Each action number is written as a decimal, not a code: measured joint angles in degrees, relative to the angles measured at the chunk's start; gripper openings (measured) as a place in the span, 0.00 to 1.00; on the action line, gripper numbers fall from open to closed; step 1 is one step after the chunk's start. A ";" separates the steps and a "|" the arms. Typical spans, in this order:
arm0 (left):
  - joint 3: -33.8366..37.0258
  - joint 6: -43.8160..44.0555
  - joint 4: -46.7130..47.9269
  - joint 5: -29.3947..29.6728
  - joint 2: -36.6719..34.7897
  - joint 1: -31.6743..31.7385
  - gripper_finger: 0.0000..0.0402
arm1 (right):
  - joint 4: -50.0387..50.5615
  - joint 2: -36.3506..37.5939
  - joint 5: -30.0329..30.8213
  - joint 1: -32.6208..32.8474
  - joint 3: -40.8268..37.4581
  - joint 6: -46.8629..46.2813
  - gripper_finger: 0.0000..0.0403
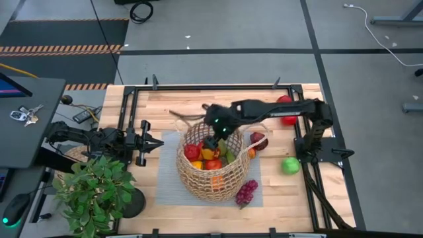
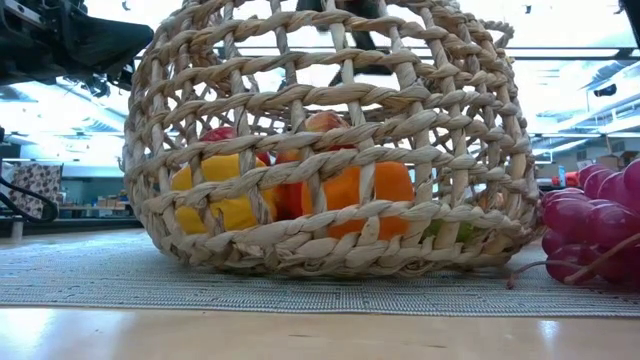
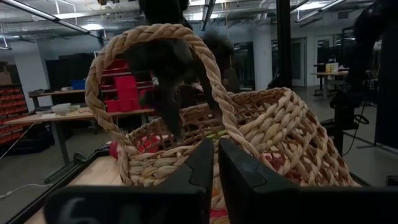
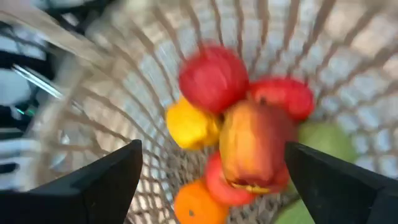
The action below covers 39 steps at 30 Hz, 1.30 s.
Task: Build produce basket
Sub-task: Put the dark red apple into the brown basket
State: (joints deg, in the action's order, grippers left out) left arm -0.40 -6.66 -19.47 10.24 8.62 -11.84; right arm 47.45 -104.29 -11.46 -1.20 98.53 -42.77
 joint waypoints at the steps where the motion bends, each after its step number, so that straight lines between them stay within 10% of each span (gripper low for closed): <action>1: -0.02 0.00 0.03 0.02 0.02 -0.02 0.08 | -0.10 1.13 1.14 0.13 0.58 0.52 0.97; 23: 0.00 -0.02 0.00 0.02 0.00 -0.02 0.08 | 24.05 21.31 40.92 16.10 1.43 10.81 0.97; 39: 0.00 0.00 0.00 0.02 0.01 -0.02 0.08 | 42.57 21.90 32.74 24.80 -4.22 -8.34 0.97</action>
State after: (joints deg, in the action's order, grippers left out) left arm -0.40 -6.66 -19.46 10.26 8.63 -11.85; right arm 90.02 -82.39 21.28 23.60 94.31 -51.11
